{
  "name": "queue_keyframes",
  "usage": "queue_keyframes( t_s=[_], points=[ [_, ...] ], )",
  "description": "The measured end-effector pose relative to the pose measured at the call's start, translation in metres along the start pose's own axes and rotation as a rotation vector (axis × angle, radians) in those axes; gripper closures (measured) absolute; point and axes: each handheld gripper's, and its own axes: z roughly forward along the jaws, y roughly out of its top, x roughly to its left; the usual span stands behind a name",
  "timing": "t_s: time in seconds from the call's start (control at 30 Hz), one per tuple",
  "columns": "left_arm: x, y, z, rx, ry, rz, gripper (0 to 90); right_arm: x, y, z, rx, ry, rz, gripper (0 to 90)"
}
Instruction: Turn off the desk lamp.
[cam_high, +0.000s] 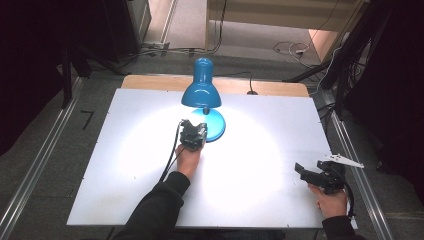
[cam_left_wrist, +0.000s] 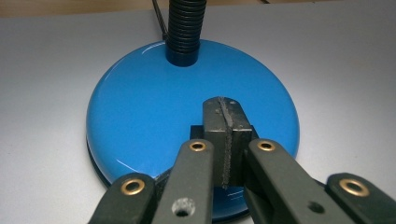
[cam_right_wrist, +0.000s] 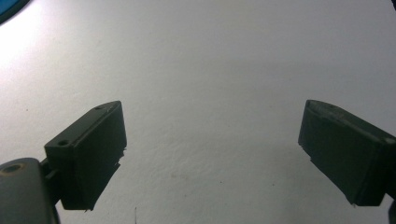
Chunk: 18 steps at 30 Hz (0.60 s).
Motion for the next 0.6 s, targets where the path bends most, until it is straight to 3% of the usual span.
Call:
queue_keyframes(
  t_s=[0.2,0.23,0.3,0.43,0.47,0.6],
  points=[
    [-0.001,0.001,0.001,0.008,0.006,0.004,90.0,0.0,0.0,0.0,-0.002,-0.001,-0.001,6.5],
    [0.001,0.002,0.003,0.009,0.018,-0.004,90.0,0.001,0.0,0.0,-0.002,0.0,-0.001,6.5],
    [0.003,0.003,0.004,0.013,0.001,-0.041,90.0,0.001,0.0,0.0,-0.002,-0.001,-0.001,6.5],
    [0.007,0.004,0.005,0.005,-0.008,-0.055,90.0,-0.001,0.0,0.0,-0.002,-0.001,0.003,6.5],
    [0.01,0.005,0.003,-0.004,-0.015,-0.074,90.0,-0.002,0.0,0.0,-0.003,-0.002,0.002,6.5],
    [0.016,0.008,-0.003,-0.017,-0.012,-0.073,90.0,-0.001,0.0,0.001,-0.002,-0.002,0.0,6.5]
  ],
)
